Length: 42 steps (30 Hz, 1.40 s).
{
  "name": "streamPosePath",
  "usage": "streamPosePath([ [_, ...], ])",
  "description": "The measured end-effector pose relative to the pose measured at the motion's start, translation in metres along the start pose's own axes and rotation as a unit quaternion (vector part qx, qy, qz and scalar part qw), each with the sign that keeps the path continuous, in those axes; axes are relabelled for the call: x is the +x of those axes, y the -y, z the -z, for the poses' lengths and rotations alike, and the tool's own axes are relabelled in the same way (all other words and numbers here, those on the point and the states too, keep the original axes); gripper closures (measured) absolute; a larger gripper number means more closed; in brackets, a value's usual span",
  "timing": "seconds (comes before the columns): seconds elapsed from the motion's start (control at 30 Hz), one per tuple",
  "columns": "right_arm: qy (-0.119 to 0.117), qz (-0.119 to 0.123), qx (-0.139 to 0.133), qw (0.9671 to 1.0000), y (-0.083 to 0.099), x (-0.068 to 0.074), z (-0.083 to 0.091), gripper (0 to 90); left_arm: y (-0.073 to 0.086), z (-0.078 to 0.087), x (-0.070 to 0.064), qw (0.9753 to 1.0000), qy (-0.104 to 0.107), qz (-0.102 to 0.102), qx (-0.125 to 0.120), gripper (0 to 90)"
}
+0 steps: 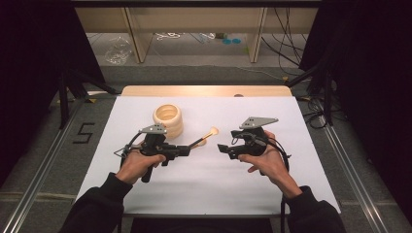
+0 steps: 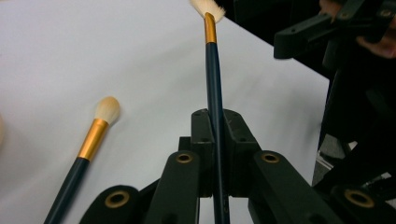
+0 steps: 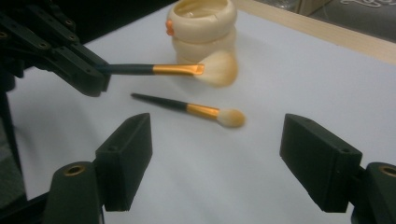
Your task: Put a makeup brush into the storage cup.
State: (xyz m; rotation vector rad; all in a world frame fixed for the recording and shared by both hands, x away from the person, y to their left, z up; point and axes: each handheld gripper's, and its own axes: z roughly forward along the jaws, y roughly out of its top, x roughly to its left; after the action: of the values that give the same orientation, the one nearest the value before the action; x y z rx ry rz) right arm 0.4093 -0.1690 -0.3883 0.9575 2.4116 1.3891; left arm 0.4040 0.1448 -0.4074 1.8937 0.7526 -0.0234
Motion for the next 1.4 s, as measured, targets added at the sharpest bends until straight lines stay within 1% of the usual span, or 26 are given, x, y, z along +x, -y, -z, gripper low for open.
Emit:
streamPosePath([
  [0.03, -0.004, -0.011, -0.008, 0.9999, 0.001, 0.000, -0.001, 26.1, -0.001, 0.001, -0.001, 1.0000, 0.000, 0.003, -0.004, 84.2],
  [0.07, -0.004, -0.011, -0.008, 0.9999, 0.001, 0.000, -0.001, 26.1, -0.001, 0.001, -0.001, 1.0000, 0.000, 0.003, -0.004, 84.2],
  [0.1, -0.018, -0.020, -0.021, 0.9994, 0.003, -0.001, -0.004, 25.9, -0.002, 0.002, -0.002, 0.9999, -0.004, 0.001, -0.010, 84.2],
  [0.13, -0.020, -0.022, -0.023, 0.9993, 0.003, -0.001, -0.005, 25.5, -0.002, 0.002, -0.002, 0.9999, -0.004, 0.001, -0.010, 84.2],
  [0.17, -0.025, -0.028, -0.027, 0.9990, 0.003, 0.000, -0.006, 24.8, -0.003, 0.003, -0.002, 0.9998, -0.002, 0.004, -0.018, 84.2],
  [0.2, -0.031, -0.029, -0.024, 0.9988, 0.003, 0.000, -0.006, 25.0, -0.003, 0.003, -0.002, 0.9998, -0.002, 0.004, -0.018, 84.2],
  [0.23, -0.036, -0.033, -0.037, 0.9981, 0.003, 0.001, -0.008, 25.0, -0.003, 0.003, -0.002, 0.9998, -0.001, 0.005, -0.021, 84.2],
  [0.3, -0.037, -0.031, -0.040, 0.9981, 0.003, 0.002, -0.009, 24.9, -0.003, 0.003, -0.003, 0.9996, -0.002, 0.003, -0.026, 84.2],
  [0.37, -0.049, -0.036, -0.050, 0.9969, 0.003, 0.005, -0.013, 25.1, -0.004, 0.004, -0.005, 0.9992, 0.001, 0.008, -0.038, 84.2],
  [0.4, -0.053, -0.042, -0.052, 0.9963, 0.003, 0.005, -0.014, 25.1, -0.004, 0.004, -0.005, 0.9992, 0.001, 0.008, -0.038, 84.2],
  [0.43, -0.059, -0.050, -0.054, 0.9955, 0.002, 0.006, -0.014, 25.1, -0.004, 0.004, -0.006, 0.9991, 0.002, 0.007, -0.043, 84.2],
  [0.47, -0.065, -0.056, -0.064, 0.9942, 0.002, 0.006, -0.015, 25.2, -0.005, 0.004, -0.006, 0.9989, 0.003, 0.008, -0.045, 84.2],
  [0.53, -0.070, -0.058, -0.078, 0.9928, 0.002, 0.006, -0.018, 25.7, -0.005, 0.004, -0.007, 0.9988, 0.003, 0.010, -0.047, 84.2],
  [0.6, -0.079, -0.068, -0.089, 0.9906, 0.002, 0.007, -0.020, 26.5, -0.005, 0.003, -0.009, 0.9987, 0.005, 0.005, -0.051, 84.2],
  [0.63, -0.079, -0.068, -0.089, 0.9906, 0.002, 0.007, -0.020, 26.5, -0.005, 0.003, -0.009, 0.9987, 0.005, 0.005, -0.051, 84.2],
  [0.7, -0.094, -0.078, -0.102, 0.9872, 0.001, 0.008, -0.021, 27.2, -0.005, 0.003, -0.010, 0.9984, 0.006, 0.007, -0.056, 84.2],
  [0.77, -0.107, -0.089, -0.108, 0.9843, 0.000, 0.010, -0.022, 28.8, -0.005, 0.003, -0.010, 0.9981, 0.008, 0.010, -0.061, 84.2],
  [0.87, -0.114, -0.094, -0.117, 0.9820, -0.001, 0.011, -0.025, 30.3, -0.005, 0.002, -0.010, 0.9979, 0.009, 0.012, -0.062, 84.2],
  [0.93, -0.124, -0.106, -0.116, 0.9799, -0.001, 0.011, -0.028, 32.7, -0.005, 0.002, -0.010, 0.9980, 0.010, 0.010, -0.061, 84.2],
  [1.0, -0.122, -0.099, -0.123, 0.9799, -0.001, 0.011, -0.030, 33.6, -0.005, 0.001, -0.010, 0.9982, 0.013, 0.008, -0.059, 84.2],
  [1.03, -0.126, -0.102, -0.127, 0.9785, -0.001, 0.011, -0.032, 35.6, -0.004, 0.000, -0.011, 0.9980, 0.014, 0.011, -0.060, 84.2],
  [1.07, -0.126, -0.102, -0.127, 0.9785, -0.001, 0.011, -0.032, 35.6, -0.004, 0.000, -0.011, 0.9980, 0.014, 0.011, -0.060, 84.2],
  [1.1, -0.132, -0.112, -0.126, 0.9768, -0.001, 0.011, -0.033, 37.1, -0.004, 0.000, -0.011, 0.9981, 0.014, 0.011, -0.059, 84.2],
  [1.13, -0.135, -0.107, -0.132, 0.9761, -0.002, 0.011, -0.034, 38.0, -0.004, 0.000, -0.011, 0.9982, 0.014, 0.010, -0.058, 84.2],
  [1.2, -0.146, -0.123, -0.128, 0.9732, -0.002, 0.013, -0.035, 41.2, -0.003, 0.000, -0.011, 0.9981, 0.014, 0.010, -0.059, 84.2],
  [1.4, -0.151, -0.120, -0.145, 0.9704, -0.002, 0.011, -0.038, 47.5, -0.003, -0.001, -0.012, 0.9973, 0.018, 0.014, -0.070, 84.2],
])
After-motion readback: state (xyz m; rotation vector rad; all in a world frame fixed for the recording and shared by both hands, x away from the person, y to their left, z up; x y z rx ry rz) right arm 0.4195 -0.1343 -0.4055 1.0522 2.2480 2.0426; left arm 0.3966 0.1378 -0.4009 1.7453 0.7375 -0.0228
